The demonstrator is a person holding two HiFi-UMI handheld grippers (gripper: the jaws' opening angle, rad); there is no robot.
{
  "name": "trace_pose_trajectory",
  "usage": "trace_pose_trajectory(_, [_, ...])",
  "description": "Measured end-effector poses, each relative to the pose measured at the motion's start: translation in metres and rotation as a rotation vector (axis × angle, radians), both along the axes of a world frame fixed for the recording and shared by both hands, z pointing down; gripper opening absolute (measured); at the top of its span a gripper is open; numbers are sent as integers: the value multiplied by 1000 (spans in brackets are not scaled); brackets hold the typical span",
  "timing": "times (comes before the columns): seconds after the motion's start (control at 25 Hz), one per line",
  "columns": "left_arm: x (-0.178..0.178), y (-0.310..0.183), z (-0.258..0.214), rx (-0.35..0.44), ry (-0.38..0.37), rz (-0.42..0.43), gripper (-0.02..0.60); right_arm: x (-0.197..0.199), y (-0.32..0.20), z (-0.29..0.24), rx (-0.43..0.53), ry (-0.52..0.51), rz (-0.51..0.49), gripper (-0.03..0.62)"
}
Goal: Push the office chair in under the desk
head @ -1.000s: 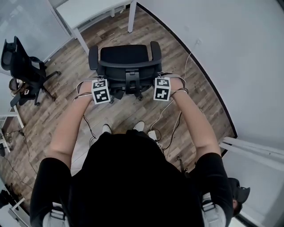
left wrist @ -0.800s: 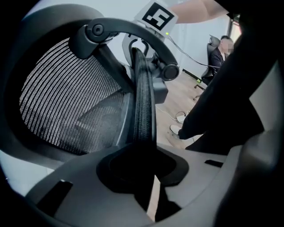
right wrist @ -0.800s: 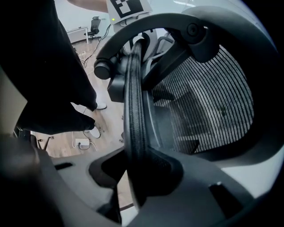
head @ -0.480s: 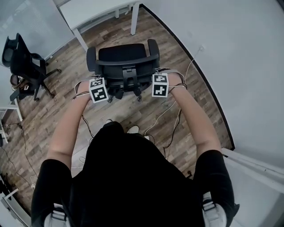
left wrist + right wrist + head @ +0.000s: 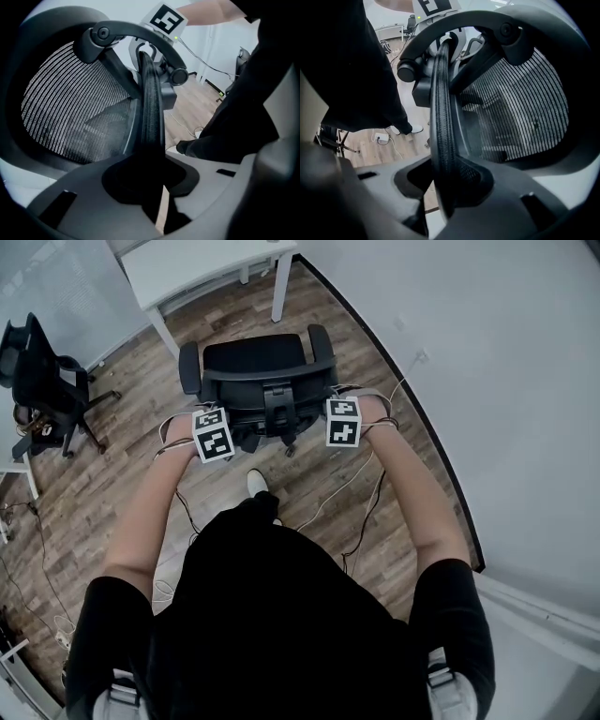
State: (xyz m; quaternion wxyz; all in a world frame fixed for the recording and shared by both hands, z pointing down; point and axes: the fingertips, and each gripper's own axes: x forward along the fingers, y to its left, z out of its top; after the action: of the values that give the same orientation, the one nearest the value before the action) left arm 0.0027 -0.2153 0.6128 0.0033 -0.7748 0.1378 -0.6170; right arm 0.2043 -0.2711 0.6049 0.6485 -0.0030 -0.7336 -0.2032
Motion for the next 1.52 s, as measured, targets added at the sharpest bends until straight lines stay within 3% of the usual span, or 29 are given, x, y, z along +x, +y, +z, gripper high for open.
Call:
trace_pose_trajectory(0.2, [-4, 13, 11, 6, 6, -11, 81, -5, 11, 10, 10, 9, -5, 112])
trace_pose_trajectory(0.76, [14, -20, 14, 12, 20, -71, 84, 10, -32, 13, 13, 17, -62, 112])
trace_pose_trajectory(0.96, [12, -11, 16, 22, 23, -101, 84, 7, -28, 12, 20, 10, -103, 112])
trace_pose_trajectory(1.2, [61, -86, 15, -13, 13, -203, 86, 49, -122, 13, 16, -9, -203, 110])
trace_pose_trajectory(1.52, [91, -123, 15, -14, 13, -314, 86, 66, -180, 14, 22, -15, -311, 110])
